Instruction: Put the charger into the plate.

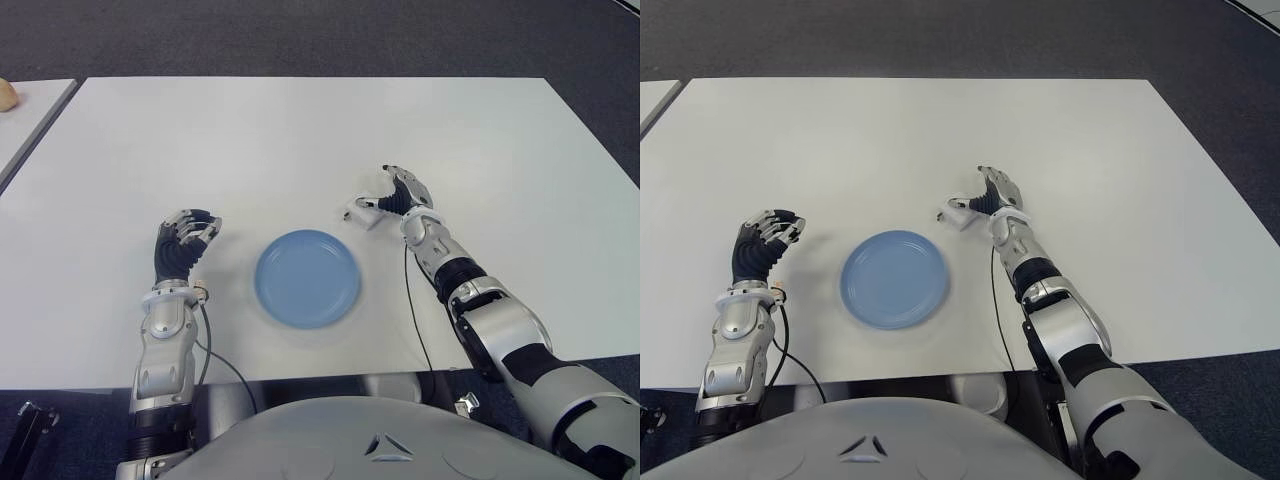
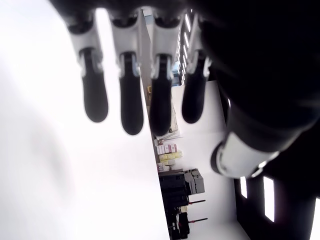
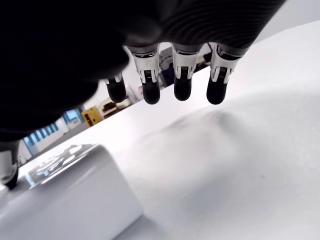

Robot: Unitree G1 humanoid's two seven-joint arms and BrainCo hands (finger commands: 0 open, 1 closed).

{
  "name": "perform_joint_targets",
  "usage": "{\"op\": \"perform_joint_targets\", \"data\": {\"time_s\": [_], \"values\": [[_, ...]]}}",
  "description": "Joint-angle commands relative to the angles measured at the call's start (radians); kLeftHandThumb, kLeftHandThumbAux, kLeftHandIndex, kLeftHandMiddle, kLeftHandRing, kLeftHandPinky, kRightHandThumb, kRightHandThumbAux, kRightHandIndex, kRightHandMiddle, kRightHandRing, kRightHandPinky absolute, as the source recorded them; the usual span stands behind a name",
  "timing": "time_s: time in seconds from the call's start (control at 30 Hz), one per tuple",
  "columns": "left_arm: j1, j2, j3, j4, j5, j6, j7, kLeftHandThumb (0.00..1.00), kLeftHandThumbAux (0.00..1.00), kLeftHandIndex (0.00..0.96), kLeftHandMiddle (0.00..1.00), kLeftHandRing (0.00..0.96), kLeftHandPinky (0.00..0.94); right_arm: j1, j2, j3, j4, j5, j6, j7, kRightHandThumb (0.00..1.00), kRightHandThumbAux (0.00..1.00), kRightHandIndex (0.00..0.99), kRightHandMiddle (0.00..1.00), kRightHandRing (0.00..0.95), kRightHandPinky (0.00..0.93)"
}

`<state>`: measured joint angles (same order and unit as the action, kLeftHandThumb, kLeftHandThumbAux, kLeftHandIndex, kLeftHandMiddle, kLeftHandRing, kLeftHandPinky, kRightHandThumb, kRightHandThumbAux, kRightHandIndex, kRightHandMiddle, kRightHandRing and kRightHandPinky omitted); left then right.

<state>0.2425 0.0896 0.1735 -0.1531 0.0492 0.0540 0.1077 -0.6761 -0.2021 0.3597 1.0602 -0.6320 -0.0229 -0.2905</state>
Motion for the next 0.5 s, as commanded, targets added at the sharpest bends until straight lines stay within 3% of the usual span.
{"op": "perform_joint_targets", "data": {"time_s": [0.03,0.27,0.5], "values": [[0.005,0.000,-0.005,-0.002,-0.001,0.014,-0.012,0.707,0.720,0.424,0.434,0.446,0.440,0.042,0.005,0.029,-0.003,0.001,0.006,0.034,0.276,0.536,0.000,0.000,0.000,0.000],[0.000,0.002,-0.008,-0.004,0.004,0.027,-0.011,0.706,0.721,0.424,0.431,0.446,0.442,0.088,-0.006,0.050,-0.096,0.001,0.046,0.092,0.276,0.575,0.000,0.000,0.000,0.000],[-0.001,0.002,-0.011,-0.005,0.009,0.024,-0.009,0.706,0.721,0.424,0.434,0.447,0.445,0.171,-0.037,0.079,-0.281,-0.018,0.128,0.177,0.298,0.601,0.000,0.000,0.000,0.000]]}}
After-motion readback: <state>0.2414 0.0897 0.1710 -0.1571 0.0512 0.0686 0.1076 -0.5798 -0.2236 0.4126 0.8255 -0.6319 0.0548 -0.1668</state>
